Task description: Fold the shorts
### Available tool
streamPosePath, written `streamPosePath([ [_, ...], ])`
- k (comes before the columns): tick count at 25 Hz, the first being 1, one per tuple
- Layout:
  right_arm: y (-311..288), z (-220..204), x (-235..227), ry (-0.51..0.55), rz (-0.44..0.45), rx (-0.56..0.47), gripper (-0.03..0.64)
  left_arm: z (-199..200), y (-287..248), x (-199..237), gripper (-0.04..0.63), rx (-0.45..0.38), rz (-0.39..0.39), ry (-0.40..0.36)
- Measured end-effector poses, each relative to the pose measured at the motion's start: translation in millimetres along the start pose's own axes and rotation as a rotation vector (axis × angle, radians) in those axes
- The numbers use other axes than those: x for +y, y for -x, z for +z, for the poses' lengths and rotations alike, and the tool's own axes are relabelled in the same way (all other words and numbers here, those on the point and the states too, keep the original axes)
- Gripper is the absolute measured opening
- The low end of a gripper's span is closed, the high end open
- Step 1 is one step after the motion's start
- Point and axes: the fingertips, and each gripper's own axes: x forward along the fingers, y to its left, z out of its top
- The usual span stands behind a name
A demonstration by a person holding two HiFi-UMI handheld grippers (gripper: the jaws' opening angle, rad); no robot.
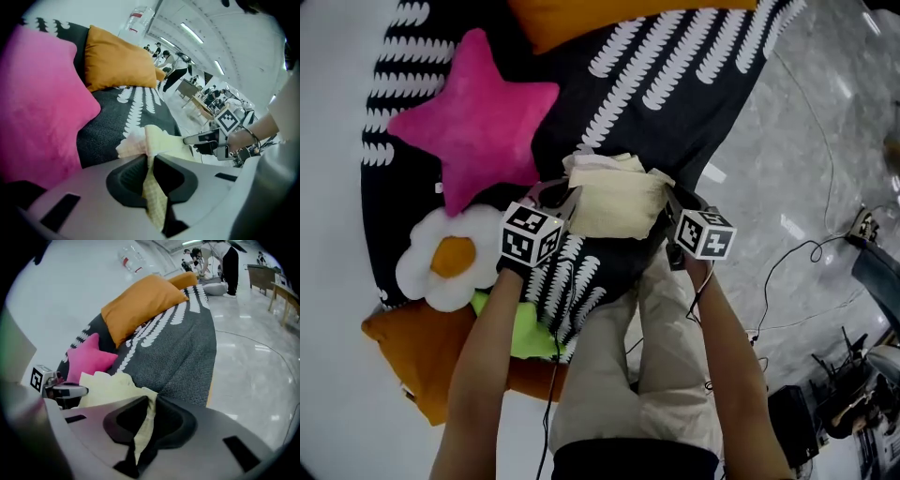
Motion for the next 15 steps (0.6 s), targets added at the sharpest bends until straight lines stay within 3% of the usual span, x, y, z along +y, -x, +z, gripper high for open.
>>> streamPosePath([
  [2,21,0,11,0.096,0.017,-0.014,0.029,-6,19,-19,0.044,-0.022,0.003,-0.021],
  [4,44,-4,32,0.224,0.046,-0.014,0.027,-16,39,-34,0.041,-0.048,0.015,-0.015],
  [8,71,3,67,0.364,0.096,-0.027,0.026,-30,74,-39,0.04,-0.108,0.042,0.083],
  [13,36,48,79,0.491,0.101,-0.031,0.026,-21,61,1,0.041,-0.159,0.078,0.212],
  [15,8,67,66,0.524,0.045,-0.007,0.036,-16,41,27,0.107,-0.12,0.119,0.241],
])
